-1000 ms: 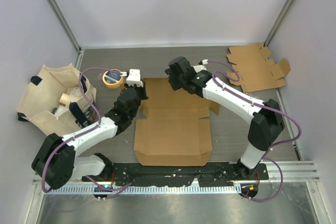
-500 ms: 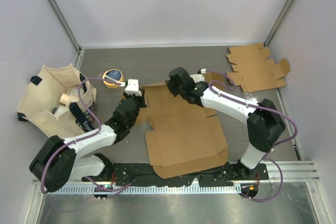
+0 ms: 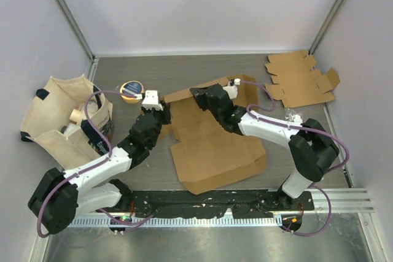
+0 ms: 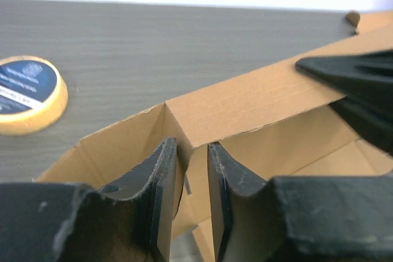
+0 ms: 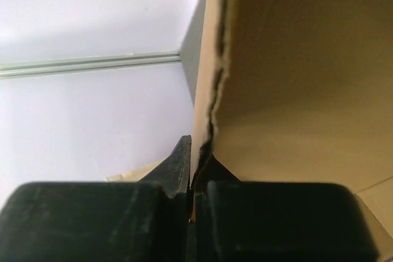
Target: Fold the paper box
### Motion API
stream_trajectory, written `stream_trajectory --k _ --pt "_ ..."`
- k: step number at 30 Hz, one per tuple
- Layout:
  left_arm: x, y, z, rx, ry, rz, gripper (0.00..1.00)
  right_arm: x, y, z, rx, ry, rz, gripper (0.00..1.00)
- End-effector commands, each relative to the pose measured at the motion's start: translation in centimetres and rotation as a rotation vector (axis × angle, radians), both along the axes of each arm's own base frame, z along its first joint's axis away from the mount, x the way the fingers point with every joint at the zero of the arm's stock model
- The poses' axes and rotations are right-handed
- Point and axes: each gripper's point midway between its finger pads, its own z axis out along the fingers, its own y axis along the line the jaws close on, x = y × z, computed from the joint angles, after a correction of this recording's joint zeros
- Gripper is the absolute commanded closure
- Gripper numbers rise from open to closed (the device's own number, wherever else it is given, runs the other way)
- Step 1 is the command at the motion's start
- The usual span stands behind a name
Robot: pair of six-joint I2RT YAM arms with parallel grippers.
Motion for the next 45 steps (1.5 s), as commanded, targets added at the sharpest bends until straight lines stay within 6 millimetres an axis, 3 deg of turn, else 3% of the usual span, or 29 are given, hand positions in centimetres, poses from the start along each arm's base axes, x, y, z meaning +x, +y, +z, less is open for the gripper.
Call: stream_trajectory --k 1,4,6,7,8,10,11,12,13,14,15,17,19,23,25,26,27,28,29,30,31,34,38,39,40,42,43,45 --pt "2.7 1.4 4.6 -0.018 -0.06 0.121 0.69 3.4 1.2 5.3 0.118 -0.184 0.03 0.96" --pt "4.2 1.6 4.7 -0.01 -0.043 0.145 0.63 4.4 0.9 5.2 0.175 -0.181 0.032 0.96" --pt "4.5 0.8 4.8 -0.022 -0.033 0.112 0.53 4.7 0.3 4.5 0.191 -0.186 0.033 0.96" --pt "4.1 -0.3 4.4 -0.022 -0.008 0.037 0.51 4.8 0.3 4.9 0.202 -0.214 0.039 0.96" --pt "3.8 -1.0 4.6 -0.061 -0.001 0.002 0.45 4.5 0.0 3.8 0.184 -0.217 0.047 0.96" --pt "2.1 -2.8 5.2 -0.113 -0.002 -0.13 0.42 4.7 -0.7 3.7 0.176 -0.241 0.045 0.95" --pt "1.3 -2.8 4.6 -0.127 0.009 -0.153 0.39 4.3 -0.8 2.6 0.149 -0.241 0.067 0.95" --pt "0.7 -2.9 4.6 -0.175 0.021 -0.159 0.38 4.3 -1.2 3.2 0.17 -0.279 0.065 0.94" --pt "-0.2 -2.2 5.3 -0.205 0.017 -0.15 0.37 4.1 -1.4 2.5 0.169 -0.276 0.068 0.94" --pt "-0.6 -1.4 4.6 -0.209 0.033 -0.12 0.38 3.8 -1.6 0.8 0.155 -0.258 0.079 0.93" --pt "-1.0 -0.8 4.8 -0.239 0.035 -0.096 0.37 3.7 -1.7 1.0 0.17 -0.28 0.082 0.92" --pt "-1.5 1.7 4.7 -0.244 0.05 0.016 0.37 3.6 -2.2 -0.7 0.168 -0.257 0.081 0.92" --pt "-2.0 3.7 3.5 -0.235 0.101 0.117 0.34 3.6 -2.3 -1.0 0.184 -0.256 0.084 0.91" --pt "-1.8 7.2 3.3 -0.23 0.165 0.277 0.3 4.4 -2.4 -0.3 0.176 -0.248 0.071 0.9" --pt "-2.2 7.7 1.8 -0.207 0.254 0.308 0.42 4.8 -2.4 -0.3 0.182 -0.214 0.053 0.9" --pt "-2.2 6.9 1.7 -0.194 0.273 0.259 0.43 5.1 -2.5 -0.4 0.188 -0.202 0.048 0.9" --pt "-2.6 4.7 1.3 -0.208 0.302 0.13 0.45 5.2 -2.5 -0.7 0.188 -0.176 0.045 0.9" --pt "-2.5 2.9 2.3 -0.251 0.268 0.035 0.47 5.5 -2.3 -0.6 0.204 -0.164 0.042 0.9" --pt "-3.1 1.7 1.0 -0.282 0.289 -0.034 0.48 5.7 -2.2 -0.7 0.207 -0.147 0.035 0.9" --pt "-3.0 0.2 2.6 -0.346 0.225 -0.116 0.5 5.8 -2.4 -1.8 0.186 -0.101 0.027 0.9" --pt "-3.7 -1.3 2.2 -0.385 0.246 -0.201 0.54 6.0 -2.2 -1.1 0.203 -0.092 0.022 0.91" --pt "-4.0 -2.1 -0.7 -0.439 0.317 -0.204 0.67 6.4 -2.2 -1.5 0.197 -0.04 0.005 0.92" --pt "-3.5 -2.4 -4.8 -0.449 0.408 -0.167 0.71 6.7 -2.3 -2.1 0.178 0.021 -0.02 0.93" --pt "-3.0 -3.0 -4.7 -0.479 0.4 -0.174 0.71 6.8 -2.3 -2.2 0.181 0.023 -0.023 0.93" --pt "-2.6 -3.3 -6.9 -0.461 0.451 -0.161 0.75 6.8 -2.2 -2.1 0.188 0.023 -0.021 0.93" --pt "-2.2 -4.0 -8.6 -0.492 0.532 -0.136 0.9 6.8 -2.1 -2.1 0.199 0.027 -0.02 0.94" --pt "-2.1 -4.1 -11.0 -0.487 0.613 -0.093 1.0 6.8 -2.2 -2.1 0.2 0.027 -0.024 0.94" --pt "-2.3 -2.5 -13.7 -0.472 0.692 0.035 1.0 6.8 -2.3 -1.9 0.211 0.024 -0.022 0.94"
